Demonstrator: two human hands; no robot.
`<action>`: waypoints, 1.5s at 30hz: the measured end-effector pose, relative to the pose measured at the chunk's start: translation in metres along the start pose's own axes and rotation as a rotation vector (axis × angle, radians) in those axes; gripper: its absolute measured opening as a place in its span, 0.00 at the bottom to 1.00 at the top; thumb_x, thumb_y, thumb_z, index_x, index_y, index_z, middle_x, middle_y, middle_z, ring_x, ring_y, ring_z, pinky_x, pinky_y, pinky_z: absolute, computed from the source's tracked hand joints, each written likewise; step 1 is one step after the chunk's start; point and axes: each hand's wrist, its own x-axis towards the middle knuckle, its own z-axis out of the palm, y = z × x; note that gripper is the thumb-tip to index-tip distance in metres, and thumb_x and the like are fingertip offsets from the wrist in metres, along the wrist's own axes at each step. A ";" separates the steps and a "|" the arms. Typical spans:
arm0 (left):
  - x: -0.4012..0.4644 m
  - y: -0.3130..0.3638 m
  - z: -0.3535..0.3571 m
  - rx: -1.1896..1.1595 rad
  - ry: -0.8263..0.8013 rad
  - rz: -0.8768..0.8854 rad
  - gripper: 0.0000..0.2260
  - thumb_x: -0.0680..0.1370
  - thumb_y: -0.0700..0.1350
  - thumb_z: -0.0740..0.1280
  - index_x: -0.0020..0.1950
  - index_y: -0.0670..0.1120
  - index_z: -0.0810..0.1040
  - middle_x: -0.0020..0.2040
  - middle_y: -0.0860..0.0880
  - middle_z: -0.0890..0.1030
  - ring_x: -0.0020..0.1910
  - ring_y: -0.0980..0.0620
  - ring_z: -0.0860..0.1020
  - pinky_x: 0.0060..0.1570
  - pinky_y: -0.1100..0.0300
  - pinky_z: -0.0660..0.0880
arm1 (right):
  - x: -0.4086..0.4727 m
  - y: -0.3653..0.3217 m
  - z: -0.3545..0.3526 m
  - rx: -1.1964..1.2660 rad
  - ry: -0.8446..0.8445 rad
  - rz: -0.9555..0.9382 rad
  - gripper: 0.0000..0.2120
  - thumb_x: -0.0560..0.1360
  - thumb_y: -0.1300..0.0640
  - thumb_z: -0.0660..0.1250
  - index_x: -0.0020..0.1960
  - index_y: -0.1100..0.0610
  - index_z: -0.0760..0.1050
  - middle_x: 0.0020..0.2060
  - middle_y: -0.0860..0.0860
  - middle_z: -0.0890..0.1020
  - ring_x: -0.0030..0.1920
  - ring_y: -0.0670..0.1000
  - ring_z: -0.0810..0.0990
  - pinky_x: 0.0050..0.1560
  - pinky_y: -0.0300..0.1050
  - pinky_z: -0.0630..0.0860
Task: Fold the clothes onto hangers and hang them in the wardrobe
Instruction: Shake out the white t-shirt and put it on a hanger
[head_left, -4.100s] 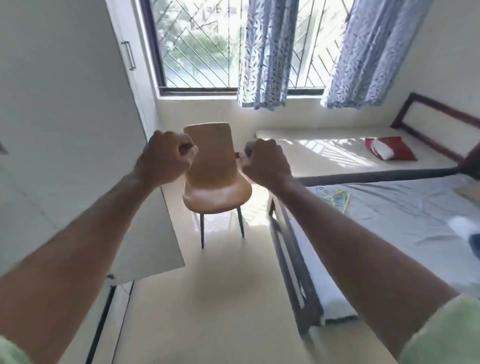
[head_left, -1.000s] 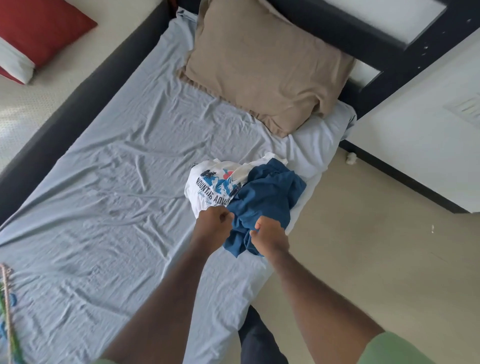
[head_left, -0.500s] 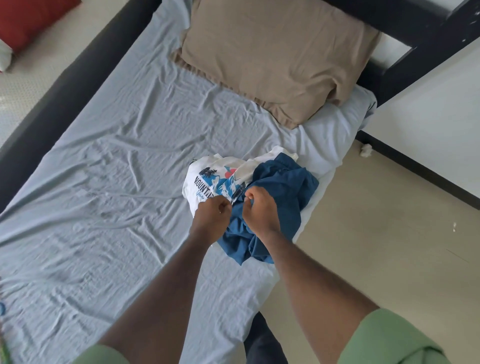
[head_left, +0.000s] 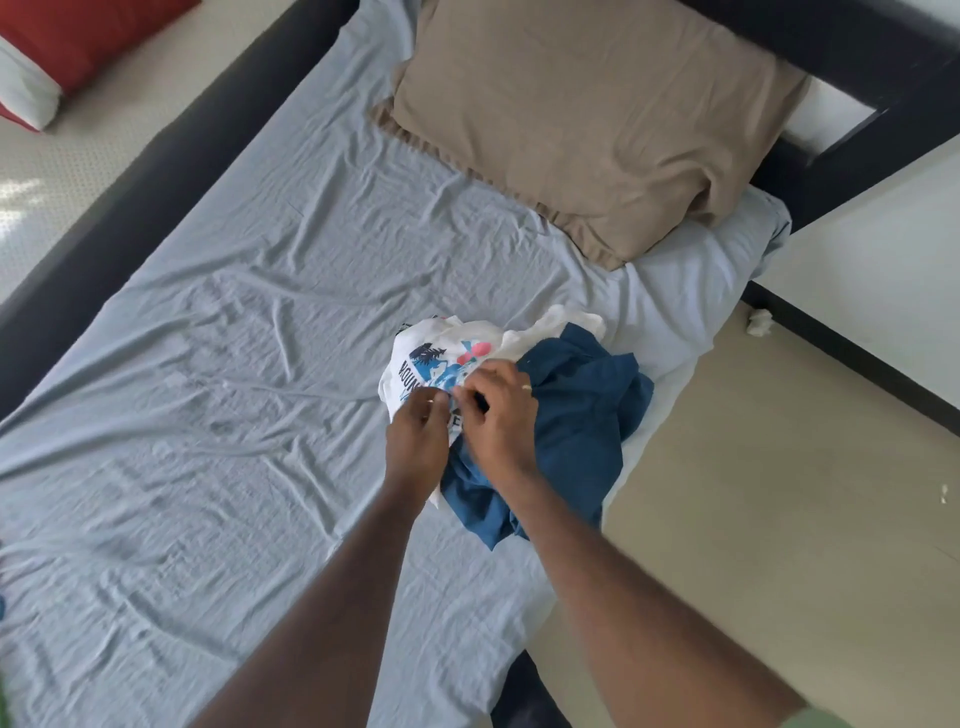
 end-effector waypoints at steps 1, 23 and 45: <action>0.000 0.002 -0.001 -0.111 0.053 0.002 0.09 0.82 0.53 0.63 0.48 0.51 0.78 0.45 0.51 0.83 0.48 0.49 0.81 0.50 0.51 0.76 | -0.012 -0.007 -0.001 0.084 -0.026 -0.123 0.05 0.78 0.59 0.70 0.45 0.59 0.80 0.48 0.49 0.81 0.47 0.51 0.78 0.47 0.44 0.76; -0.069 -0.084 -0.141 -0.796 0.015 -0.230 0.36 0.66 0.61 0.80 0.70 0.48 0.75 0.63 0.42 0.82 0.59 0.39 0.82 0.42 0.46 0.82 | -0.063 -0.043 0.020 0.523 -0.090 0.851 0.36 0.73 0.62 0.75 0.75 0.49 0.63 0.65 0.48 0.77 0.60 0.48 0.80 0.58 0.48 0.79; -0.173 -0.147 -0.214 -0.609 -0.063 0.008 0.25 0.74 0.48 0.75 0.69 0.46 0.72 0.59 0.44 0.83 0.58 0.45 0.83 0.53 0.49 0.81 | -0.227 -0.174 0.062 0.683 -0.674 0.260 0.17 0.76 0.67 0.69 0.63 0.55 0.79 0.53 0.52 0.86 0.55 0.51 0.84 0.54 0.45 0.81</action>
